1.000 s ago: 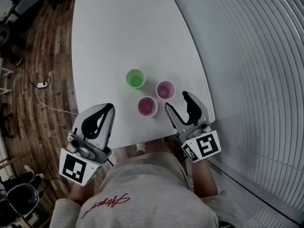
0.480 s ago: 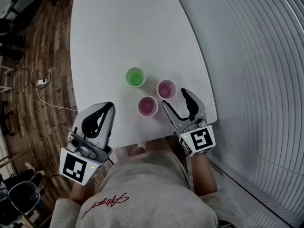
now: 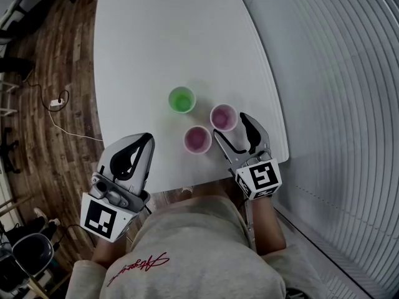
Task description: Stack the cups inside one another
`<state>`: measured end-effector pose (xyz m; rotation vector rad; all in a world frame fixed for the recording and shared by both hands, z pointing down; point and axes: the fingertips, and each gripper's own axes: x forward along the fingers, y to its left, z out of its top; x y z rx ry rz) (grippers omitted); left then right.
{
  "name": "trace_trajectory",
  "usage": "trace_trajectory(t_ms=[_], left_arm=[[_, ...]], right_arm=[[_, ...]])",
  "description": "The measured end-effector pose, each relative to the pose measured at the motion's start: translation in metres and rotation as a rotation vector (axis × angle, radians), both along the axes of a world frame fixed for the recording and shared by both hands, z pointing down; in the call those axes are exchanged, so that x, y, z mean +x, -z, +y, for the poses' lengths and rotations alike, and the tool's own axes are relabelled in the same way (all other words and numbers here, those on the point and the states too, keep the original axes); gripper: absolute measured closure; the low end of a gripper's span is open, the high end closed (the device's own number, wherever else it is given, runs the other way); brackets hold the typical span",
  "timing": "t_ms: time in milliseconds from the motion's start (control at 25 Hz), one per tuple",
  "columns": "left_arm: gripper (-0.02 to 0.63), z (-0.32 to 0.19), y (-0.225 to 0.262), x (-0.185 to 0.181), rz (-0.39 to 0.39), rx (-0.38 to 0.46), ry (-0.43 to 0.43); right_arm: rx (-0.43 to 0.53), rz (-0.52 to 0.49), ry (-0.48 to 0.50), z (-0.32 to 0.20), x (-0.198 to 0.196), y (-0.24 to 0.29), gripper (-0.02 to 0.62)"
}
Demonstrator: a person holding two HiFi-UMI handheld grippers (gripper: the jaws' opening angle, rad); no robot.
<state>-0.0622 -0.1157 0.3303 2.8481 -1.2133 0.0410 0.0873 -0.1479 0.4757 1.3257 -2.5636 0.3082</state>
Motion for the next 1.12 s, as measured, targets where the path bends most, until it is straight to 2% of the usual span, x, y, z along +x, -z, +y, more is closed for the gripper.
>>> trace_trajectory(t_ms=[320,560,800,1120], left_arm=[[0.611,-0.002,0.000,-0.001,-0.004,-0.002,-0.015],[0.611,-0.007,0.002,-0.004,0.014,-0.023,0.014],[0.611,-0.006,-0.006,-0.006,0.012,-0.024,0.029],[0.611,-0.017,0.015,-0.010,0.028,-0.020,0.047]], right_arm=[[-0.028,0.000,0.000,-0.007,-0.003,-0.004,0.279],[-0.012,0.050,0.009,-0.011,-0.008,-0.009,0.281],[-0.003,0.056,0.008,-0.011,-0.006,-0.018,0.278],[0.007,0.067,0.000,-0.024,-0.004,0.006,0.268]])
